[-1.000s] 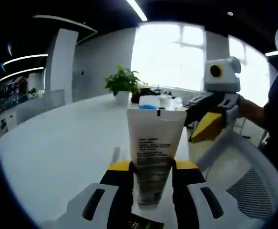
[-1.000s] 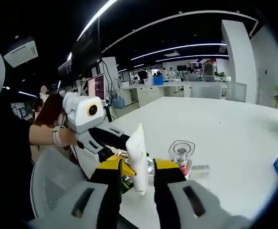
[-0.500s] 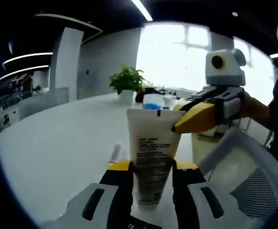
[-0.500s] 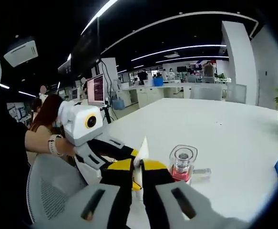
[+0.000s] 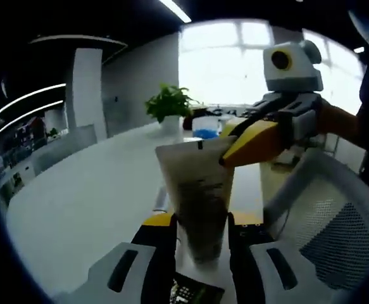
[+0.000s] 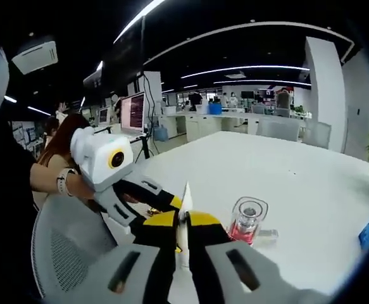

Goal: Arrange the skincare products in the storage area until every visible bottle or jar stands upright without overlapping.

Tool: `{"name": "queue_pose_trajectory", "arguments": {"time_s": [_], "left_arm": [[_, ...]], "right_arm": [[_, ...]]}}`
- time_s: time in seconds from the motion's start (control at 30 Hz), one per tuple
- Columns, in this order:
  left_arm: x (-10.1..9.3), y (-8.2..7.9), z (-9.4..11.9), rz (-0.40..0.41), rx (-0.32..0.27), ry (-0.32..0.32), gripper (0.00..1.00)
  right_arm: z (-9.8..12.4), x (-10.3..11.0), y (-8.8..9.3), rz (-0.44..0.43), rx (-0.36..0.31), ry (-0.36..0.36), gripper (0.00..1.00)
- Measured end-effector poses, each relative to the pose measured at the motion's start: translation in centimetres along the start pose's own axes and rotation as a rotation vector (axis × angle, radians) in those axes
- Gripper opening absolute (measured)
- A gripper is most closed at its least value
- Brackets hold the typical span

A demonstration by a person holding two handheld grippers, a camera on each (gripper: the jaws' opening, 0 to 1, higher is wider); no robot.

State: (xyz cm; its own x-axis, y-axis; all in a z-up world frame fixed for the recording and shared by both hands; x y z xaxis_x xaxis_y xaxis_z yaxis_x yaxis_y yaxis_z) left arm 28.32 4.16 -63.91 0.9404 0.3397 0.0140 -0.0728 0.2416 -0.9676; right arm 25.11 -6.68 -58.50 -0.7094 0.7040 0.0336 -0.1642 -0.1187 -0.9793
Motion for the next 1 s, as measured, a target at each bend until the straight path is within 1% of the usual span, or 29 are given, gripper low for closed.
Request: {"name": "queue_pose_trajectory", "arguments": {"time_s": [0.1, 0.13, 0.2, 0.23, 0.3, 0.37, 0.43, 0.53, 0.67, 0.7, 0.73, 0.8, 0.87, 1.0], "left_arm": [[-0.1, 0.3, 0.3, -0.001, 0.023, -0.008, 0.31], [-0.2, 0.5, 0.5, 0.006, 0.032, -0.009, 0.32], [-0.2, 0.6, 0.8, 0.011, 0.036, -0.020, 0.33], [-0.2, 0.7, 0.9, 0.026, 0.041, -0.026, 0.34], [-0.3, 0.4, 1.3, 0.030, 0.032, -0.037, 0.36], [-0.4, 0.1, 1.6, 0.032, 0.028, -0.047, 0.35], [-0.3, -0.4, 2.0, 0.026, 0.009, -0.082, 0.35], [-0.7, -0.9, 2.5, 0.030, 0.001, -0.093, 0.35], [-1.5, -1.2, 2.9, 0.034, -0.004, -0.098, 0.34], [-1.7, -1.2, 2.9, 0.028, 0.000, -0.103, 0.33], [-1.9, -1.0, 2.9, 0.015, 0.020, -0.109, 0.33], [-2.4, -0.8, 2.9, -0.013, 0.039, -0.113, 0.33], [-2.8, -0.6, 2.7, -0.020, 0.047, -0.101, 0.33], [-3.0, -0.6, 2.4, -0.006, 0.044, -0.106, 0.33]], "right_arm": [[-0.1, 0.1, 0.0, 0.006, -0.002, -0.008, 0.06], [0.0, -0.1, 0.0, 0.039, -0.004, 0.003, 0.06], [0.0, -0.2, 0.0, 0.024, -0.004, 0.006, 0.06], [0.1, -0.3, 0.0, 0.017, -0.005, 0.003, 0.06], [0.1, -0.4, 0.0, 0.013, -0.006, 0.002, 0.06], [0.1, -0.3, 0.0, 0.017, -0.004, -0.002, 0.06], [0.1, -0.3, 0.1, 0.021, -0.003, -0.004, 0.07], [0.2, -0.4, 0.2, 0.036, 0.004, 0.003, 0.13], [0.6, -0.4, 0.7, 0.018, 0.018, -0.013, 0.14], [0.6, -0.4, 0.8, 0.018, 0.022, -0.015, 0.15], [0.6, -0.3, 1.1, 0.020, 0.032, -0.021, 0.15], [0.5, -0.3, 1.6, 0.018, 0.048, -0.022, 0.16], [0.4, -0.2, 2.0, 0.013, 0.061, -0.025, 0.15], [0.4, -0.3, 2.3, 0.007, 0.071, -0.026, 0.15]]}}
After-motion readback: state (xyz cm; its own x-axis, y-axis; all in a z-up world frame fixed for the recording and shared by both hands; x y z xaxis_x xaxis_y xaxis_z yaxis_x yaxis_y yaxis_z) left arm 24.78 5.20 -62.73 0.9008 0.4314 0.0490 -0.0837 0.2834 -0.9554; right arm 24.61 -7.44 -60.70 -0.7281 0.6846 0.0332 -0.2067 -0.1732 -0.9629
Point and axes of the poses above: the point that each gripper's makers call its tool centre point, and the gripper's own axes: z roughly backward along the fingers, x roughly to its left, y roughly out of its underside, the point moved 7 cm from there along z, roughly backward along the fingers, and after that the axes turned 7 degrees about -x, right-handed, at the moved point
